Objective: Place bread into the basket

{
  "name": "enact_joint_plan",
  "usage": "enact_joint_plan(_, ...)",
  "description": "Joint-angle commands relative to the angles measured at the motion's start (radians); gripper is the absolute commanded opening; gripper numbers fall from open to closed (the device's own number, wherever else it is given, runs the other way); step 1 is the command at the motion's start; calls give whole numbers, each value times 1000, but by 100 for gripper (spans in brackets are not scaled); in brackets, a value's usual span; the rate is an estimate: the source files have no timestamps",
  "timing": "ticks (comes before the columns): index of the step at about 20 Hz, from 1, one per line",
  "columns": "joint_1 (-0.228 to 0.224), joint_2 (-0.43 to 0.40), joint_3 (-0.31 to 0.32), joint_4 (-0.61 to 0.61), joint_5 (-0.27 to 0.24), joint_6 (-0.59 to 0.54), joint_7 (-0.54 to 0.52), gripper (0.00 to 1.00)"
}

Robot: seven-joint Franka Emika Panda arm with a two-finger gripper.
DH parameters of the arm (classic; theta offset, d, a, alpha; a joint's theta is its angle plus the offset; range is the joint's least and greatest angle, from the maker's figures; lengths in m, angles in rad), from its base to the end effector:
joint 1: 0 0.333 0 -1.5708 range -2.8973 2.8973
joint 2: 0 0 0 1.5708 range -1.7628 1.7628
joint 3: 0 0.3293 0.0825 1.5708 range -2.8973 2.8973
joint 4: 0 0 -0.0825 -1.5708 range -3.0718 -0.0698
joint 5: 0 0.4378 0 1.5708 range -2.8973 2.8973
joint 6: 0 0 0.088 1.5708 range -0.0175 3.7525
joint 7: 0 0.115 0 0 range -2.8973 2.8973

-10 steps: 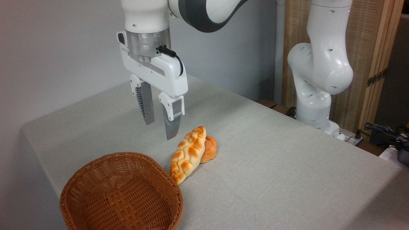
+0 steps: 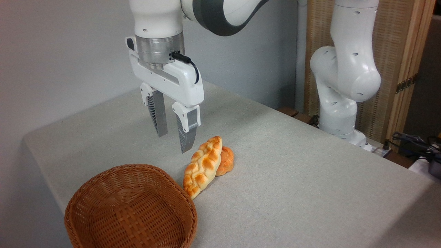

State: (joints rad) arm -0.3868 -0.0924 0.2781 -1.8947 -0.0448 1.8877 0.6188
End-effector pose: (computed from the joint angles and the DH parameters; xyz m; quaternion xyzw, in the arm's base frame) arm 0.5916 -0.0637 0.5393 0.9354 -0.3496 0.0481 0.0228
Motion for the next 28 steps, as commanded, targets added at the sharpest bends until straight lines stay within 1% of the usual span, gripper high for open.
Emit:
enact_joint_plan(1, -3, 10, 4, 25, 0, -24, -1, 100)
enact_joint_plan(11, -3, 10, 6, 25, 0, -25, 12, 100)
enact_joint_plan(17, -4, 16, 4, 23, 2, -59, 10, 100)
enact_joint_plan(20, -6, 33, 1, 22, 2, -79, 10, 100)
enact_joint_plan(24, -7, 31, 1, -21, 2, -107, 10, 100)
enact_joint_plan(26, -7, 33, 1, -55, 2, -93, 10, 100)
enact_joint_plan(28, -4, 48, 3, -60, 3, -85, 10, 100)
